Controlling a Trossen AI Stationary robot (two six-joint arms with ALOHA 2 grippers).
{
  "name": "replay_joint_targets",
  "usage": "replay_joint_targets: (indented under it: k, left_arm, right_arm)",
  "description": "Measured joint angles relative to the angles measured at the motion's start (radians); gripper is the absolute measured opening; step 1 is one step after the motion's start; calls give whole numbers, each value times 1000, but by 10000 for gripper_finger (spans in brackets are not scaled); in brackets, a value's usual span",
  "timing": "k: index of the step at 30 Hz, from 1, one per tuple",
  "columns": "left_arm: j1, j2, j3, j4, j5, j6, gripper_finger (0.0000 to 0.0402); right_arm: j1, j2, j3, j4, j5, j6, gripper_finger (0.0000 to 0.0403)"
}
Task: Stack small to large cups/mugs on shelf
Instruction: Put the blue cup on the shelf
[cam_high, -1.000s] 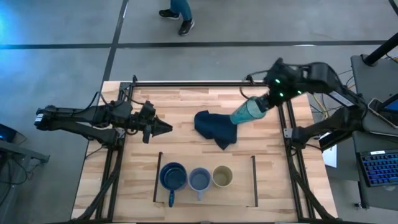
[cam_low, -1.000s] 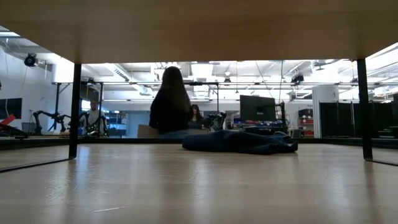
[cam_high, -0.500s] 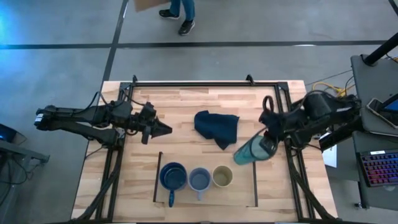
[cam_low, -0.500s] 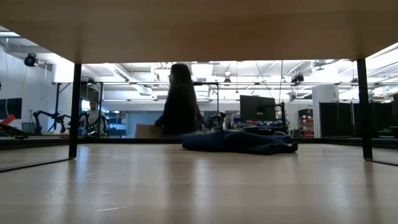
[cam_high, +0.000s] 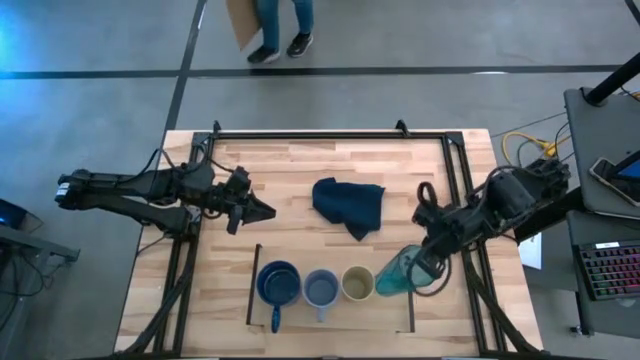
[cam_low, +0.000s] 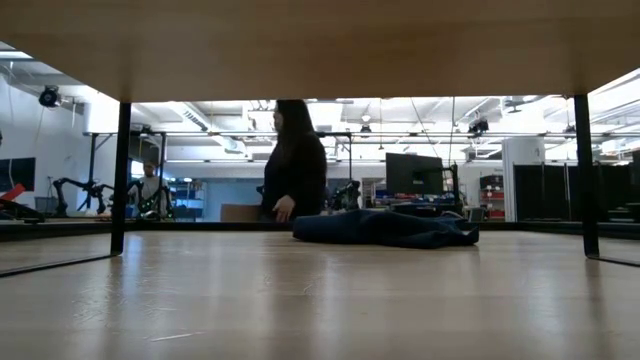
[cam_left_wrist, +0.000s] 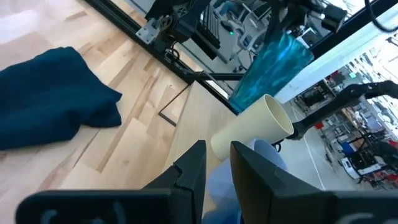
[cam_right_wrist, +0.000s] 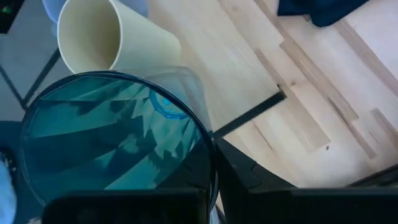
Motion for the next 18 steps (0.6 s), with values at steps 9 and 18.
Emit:
replay_joint_targets:
  k: [9,18]
  left_arm:
    - [0,0,0,3,3,0,59]
    - [0,0,0,3,3,0,59]
  right_arm:
    - [26,116,61,1,-26,-31,9]
    - [61,119,50,0,-12,34,9]
